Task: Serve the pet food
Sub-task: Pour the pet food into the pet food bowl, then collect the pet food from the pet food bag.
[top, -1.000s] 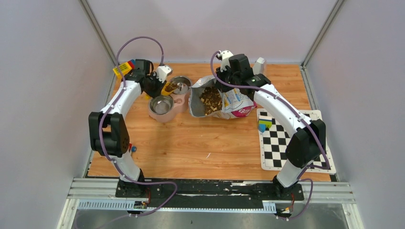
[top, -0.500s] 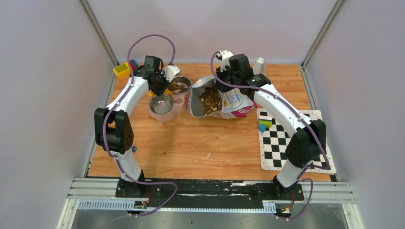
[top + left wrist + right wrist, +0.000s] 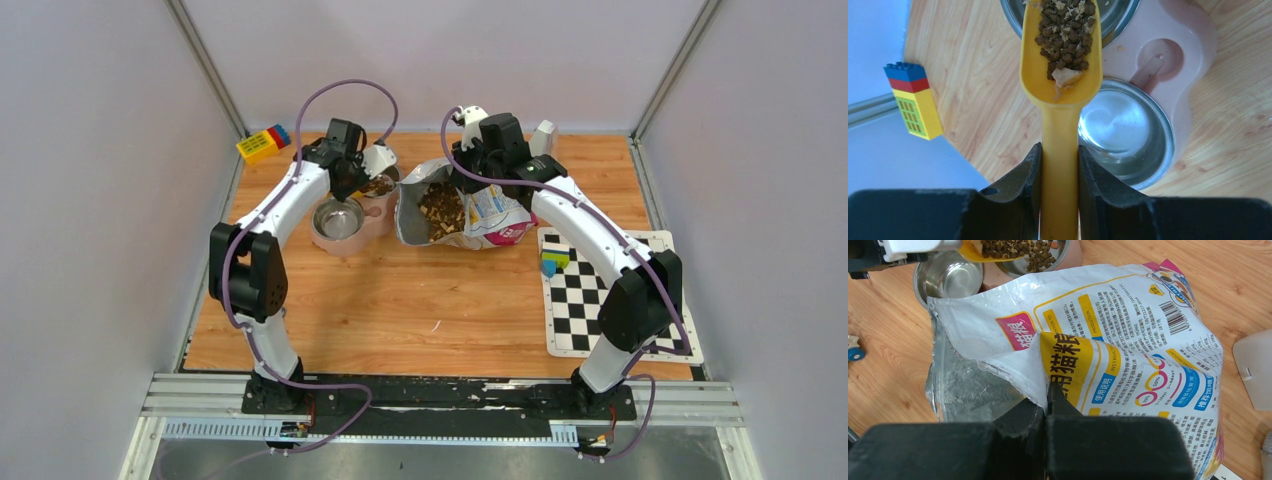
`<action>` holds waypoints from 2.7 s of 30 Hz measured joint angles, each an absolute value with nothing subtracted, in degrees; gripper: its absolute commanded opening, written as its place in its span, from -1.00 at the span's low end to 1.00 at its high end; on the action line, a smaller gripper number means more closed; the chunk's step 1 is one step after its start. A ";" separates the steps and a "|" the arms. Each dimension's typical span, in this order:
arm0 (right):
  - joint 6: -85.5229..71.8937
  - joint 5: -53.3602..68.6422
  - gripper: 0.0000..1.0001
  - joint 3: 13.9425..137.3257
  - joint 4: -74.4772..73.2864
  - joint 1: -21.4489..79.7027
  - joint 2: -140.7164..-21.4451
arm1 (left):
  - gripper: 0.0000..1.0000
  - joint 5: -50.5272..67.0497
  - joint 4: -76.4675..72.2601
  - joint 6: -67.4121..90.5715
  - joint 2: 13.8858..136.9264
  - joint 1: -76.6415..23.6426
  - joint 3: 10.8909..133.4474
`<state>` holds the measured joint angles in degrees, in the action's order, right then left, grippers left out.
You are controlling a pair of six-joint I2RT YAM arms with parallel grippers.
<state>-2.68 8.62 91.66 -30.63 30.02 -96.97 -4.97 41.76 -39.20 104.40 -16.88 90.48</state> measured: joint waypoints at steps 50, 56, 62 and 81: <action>-2.68 9.06 -1.00 90.74 -30.57 29.93 -96.33 | -1.00 -13.89 55.27 -62.98 113.75 -20.12 107.68; -2.68 9.04 -1.00 90.74 -30.57 29.93 -96.29 | -1.00 -7.81 54.00 -53.32 110.41 -17.80 107.50; -2.68 8.93 -1.00 90.74 -30.57 29.91 -96.27 | -1.00 -2.26 49.91 -43.46 100.53 -13.67 103.20; -3.97 10.50 -1.00 92.23 -32.86 28.80 -96.47 | -1.00 19.62 44.51 -32.16 73.14 -11.53 85.54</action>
<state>-3.97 10.50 92.23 -32.86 28.80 -96.47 19.62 44.51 -32.16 73.14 -11.53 85.54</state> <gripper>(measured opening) 0.009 0.338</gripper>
